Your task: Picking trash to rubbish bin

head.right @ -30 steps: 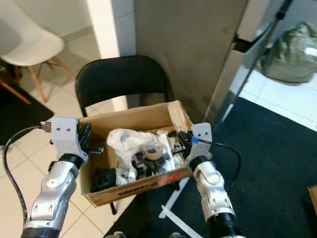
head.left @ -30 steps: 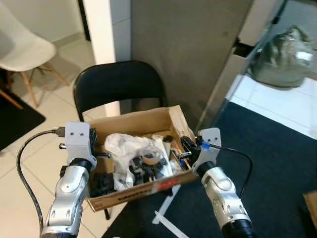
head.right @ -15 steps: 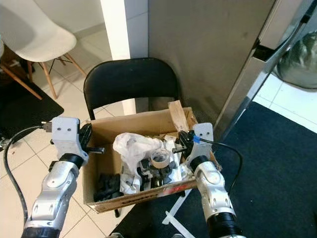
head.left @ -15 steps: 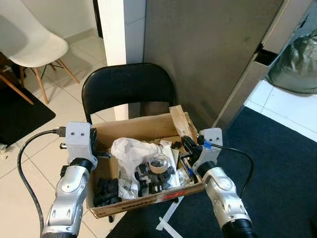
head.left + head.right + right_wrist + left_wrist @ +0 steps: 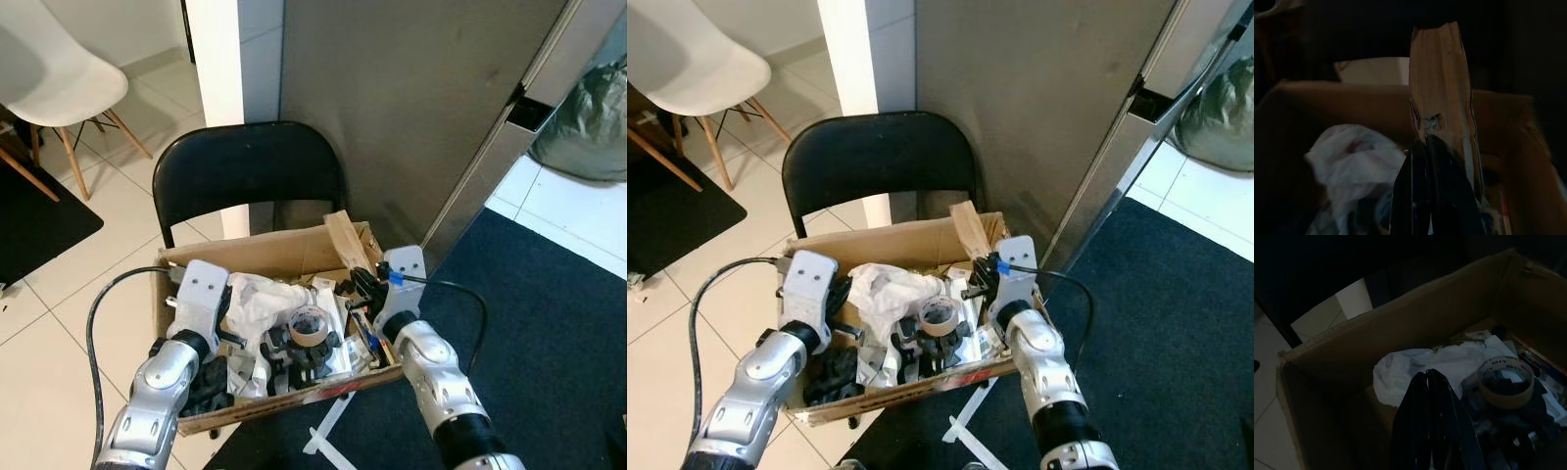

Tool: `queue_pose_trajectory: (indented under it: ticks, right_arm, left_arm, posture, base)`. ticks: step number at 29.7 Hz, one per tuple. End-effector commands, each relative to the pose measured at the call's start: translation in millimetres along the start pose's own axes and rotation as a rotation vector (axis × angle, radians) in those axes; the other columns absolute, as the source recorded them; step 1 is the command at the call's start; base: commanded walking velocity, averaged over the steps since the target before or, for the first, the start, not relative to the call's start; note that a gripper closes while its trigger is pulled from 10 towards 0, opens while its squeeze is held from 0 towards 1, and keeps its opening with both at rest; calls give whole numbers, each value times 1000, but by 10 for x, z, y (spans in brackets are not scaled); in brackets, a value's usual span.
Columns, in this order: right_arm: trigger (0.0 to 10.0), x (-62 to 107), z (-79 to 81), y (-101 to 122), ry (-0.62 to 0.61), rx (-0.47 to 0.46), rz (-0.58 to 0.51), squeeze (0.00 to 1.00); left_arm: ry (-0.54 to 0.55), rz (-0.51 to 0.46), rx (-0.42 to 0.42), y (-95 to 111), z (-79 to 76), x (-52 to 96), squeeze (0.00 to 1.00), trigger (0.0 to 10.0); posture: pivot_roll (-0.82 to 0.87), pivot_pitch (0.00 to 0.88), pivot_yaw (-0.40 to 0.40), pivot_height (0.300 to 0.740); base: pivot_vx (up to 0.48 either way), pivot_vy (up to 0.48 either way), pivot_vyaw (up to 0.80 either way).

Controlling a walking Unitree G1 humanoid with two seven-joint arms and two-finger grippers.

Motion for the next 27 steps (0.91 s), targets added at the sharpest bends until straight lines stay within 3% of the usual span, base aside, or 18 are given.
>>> queue_pose_trajectory:
  ticks: [1,13,27]
  right_arm:
    - [10000,-14,61,-185,75,49,115,0]
    - [10000,-127,71,-190,159,164,196,0]
    - [10000,-189,-63,-157,79,218,213,0]
  left_arm:
    - [-51,42,-38,-91,-33,14,0,10000]
    - [-33,60,-70,-125,96,36,0,10000]
    - [2,81,-89,-164,154,67,0,10000]
  posture:
    - [58,157,-60,740]
    - [58,165,-72,740]
    - [59,168,-76,740]
  base:
    - [0,0,0]
    - [0,0,0]
    - [0,0,0]
Point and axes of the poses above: a point about 5 cm out from each wrist's last joint towards the gripper, its own x axis pointing back from the gripper into the wrist, its own y axis along the axis of the wrist's last joint, z = x × y, the point moved 2 cm from there along -x, pointing out of the wrist towards the gripper, and after that the axes turned 8 degrees about -x, right-handed, at the moved point
